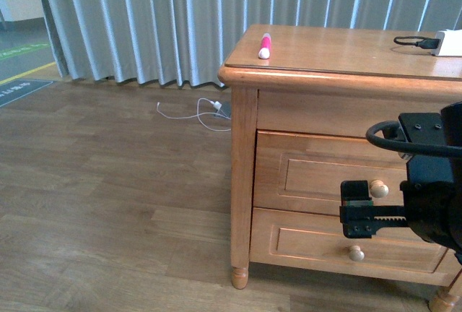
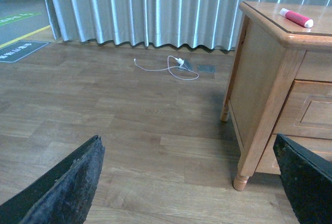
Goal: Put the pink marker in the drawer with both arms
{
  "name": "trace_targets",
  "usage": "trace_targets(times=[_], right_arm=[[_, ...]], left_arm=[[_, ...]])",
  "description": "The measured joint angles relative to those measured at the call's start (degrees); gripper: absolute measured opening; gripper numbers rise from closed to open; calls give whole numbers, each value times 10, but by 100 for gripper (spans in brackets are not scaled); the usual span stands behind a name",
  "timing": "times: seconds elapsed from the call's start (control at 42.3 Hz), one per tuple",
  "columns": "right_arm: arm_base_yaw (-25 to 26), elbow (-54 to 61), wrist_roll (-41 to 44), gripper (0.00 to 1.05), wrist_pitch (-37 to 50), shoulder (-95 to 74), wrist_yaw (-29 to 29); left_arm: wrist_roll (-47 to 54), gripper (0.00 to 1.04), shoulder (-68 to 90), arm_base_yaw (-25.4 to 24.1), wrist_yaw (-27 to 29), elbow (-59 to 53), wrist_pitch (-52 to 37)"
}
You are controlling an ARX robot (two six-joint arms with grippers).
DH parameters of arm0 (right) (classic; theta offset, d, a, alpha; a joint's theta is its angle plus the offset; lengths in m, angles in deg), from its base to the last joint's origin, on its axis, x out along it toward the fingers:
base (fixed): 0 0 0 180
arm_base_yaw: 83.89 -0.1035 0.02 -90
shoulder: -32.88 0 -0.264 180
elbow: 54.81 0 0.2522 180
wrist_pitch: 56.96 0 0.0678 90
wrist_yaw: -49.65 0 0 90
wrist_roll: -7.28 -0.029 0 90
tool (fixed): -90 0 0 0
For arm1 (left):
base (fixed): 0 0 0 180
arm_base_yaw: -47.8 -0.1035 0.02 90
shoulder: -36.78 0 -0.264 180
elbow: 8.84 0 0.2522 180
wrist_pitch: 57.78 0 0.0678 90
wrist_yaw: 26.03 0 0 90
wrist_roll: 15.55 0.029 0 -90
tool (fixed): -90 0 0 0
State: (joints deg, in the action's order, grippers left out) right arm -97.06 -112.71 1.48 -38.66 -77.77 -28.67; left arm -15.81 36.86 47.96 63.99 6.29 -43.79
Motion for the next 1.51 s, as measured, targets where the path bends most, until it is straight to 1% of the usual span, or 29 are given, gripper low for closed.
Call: trace_targets(times=[0.094, 0.213, 0.472, 0.969, 0.992, 1.039, 1.087, 1.205, 1.323, 1.37, 1.512], right_arm=[[3, -37, 0, 96, 9, -37, 20], [17, -86, 0, 96, 18, -82, 43], [39, -125, -4, 96, 16, -122, 37], [36, -130, -6, 95, 43, -141, 21], [35, -130, -6, 93, 43, -141, 21], [34, -130, -6, 84, 43, -141, 22], [34, -130, -6, 74, 43, -141, 23], [34, -130, -6, 53, 43, -141, 20], [35, -130, -7, 30, 29, -141, -1], [35, -130, -7, 24, 20, -138, -7], [36, -120, -4, 23, 6, -121, -30]], left_arm=[[0, 99, 0, 0, 0, 0, 0], [0, 99, 0, 0, 0, 0, 0], [0, 99, 0, 0, 0, 0, 0], [0, 99, 0, 0, 0, 0, 0], [0, 99, 0, 0, 0, 0, 0], [0, 99, 0, 0, 0, 0, 0], [0, 99, 0, 0, 0, 0, 0], [0, 99, 0, 0, 0, 0, 0], [0, 99, 0, 0, 0, 0, 0], [0, 99, 0, 0, 0, 0, 0], [0, 99, 0, 0, 0, 0, 0]])
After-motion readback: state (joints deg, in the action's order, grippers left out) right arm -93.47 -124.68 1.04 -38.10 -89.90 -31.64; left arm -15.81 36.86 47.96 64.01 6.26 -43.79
